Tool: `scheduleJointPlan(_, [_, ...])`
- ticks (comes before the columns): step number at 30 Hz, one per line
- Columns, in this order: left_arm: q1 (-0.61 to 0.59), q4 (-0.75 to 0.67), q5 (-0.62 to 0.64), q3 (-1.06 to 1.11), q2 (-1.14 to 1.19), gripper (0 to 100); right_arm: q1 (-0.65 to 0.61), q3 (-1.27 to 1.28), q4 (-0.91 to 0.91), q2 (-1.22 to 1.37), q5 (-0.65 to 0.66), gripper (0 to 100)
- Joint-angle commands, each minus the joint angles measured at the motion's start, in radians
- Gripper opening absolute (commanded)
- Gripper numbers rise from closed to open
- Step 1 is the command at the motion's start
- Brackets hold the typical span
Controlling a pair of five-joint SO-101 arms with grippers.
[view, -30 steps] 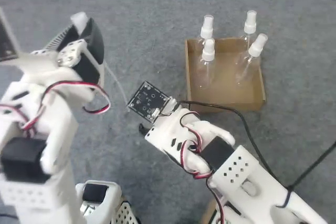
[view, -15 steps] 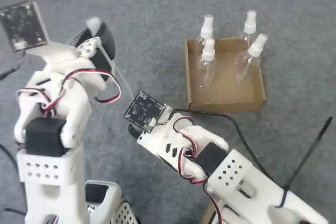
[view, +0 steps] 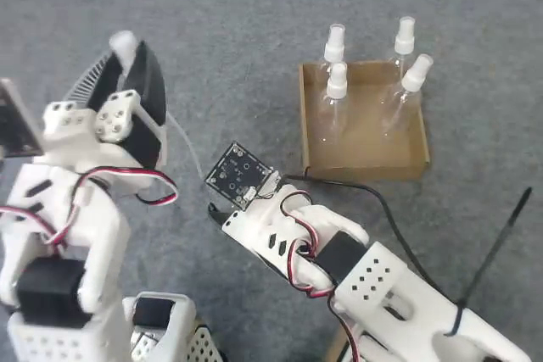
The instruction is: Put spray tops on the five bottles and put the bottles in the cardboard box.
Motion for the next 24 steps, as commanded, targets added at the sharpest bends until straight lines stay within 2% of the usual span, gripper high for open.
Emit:
scheduleJointPlan(1, [0.003, -0.069, -0.011, 0.058, -0.014, 1, 0.007, -0.014, -0.018, -0.048, -0.015, 0.6])
scheduleJointPlan(5, [0.011, -0.13, -0.008, 0.137, -0.014, 1, 0.007, -0.014, -0.018, -0.048, -0.015, 0.6])
scheduleJointPlan(9, [0.011, -0.13, 0.061, 0.176, -0.014, 1, 0.007, -0.014, -0.018, -0.048, -0.015, 0.6])
scheduleJointPlan(14, [0.011, -0.094, 0.064, 0.194, -0.014, 1, 0.008, -0.012, -0.018, -0.048, -0.012, 0.6])
scheduleJointPlan(20, [0.011, 0.014, 0.063, 0.196, -0.015, 1, 0.019, 0.017, 0.008, -0.054, -0.011, 0.6])
scheduleJointPlan(24, [0.011, 0.04, 0.057, 0.197, -0.015, 1, 0.084, 0.061, -0.101, -0.093, -0.02, 0.6])
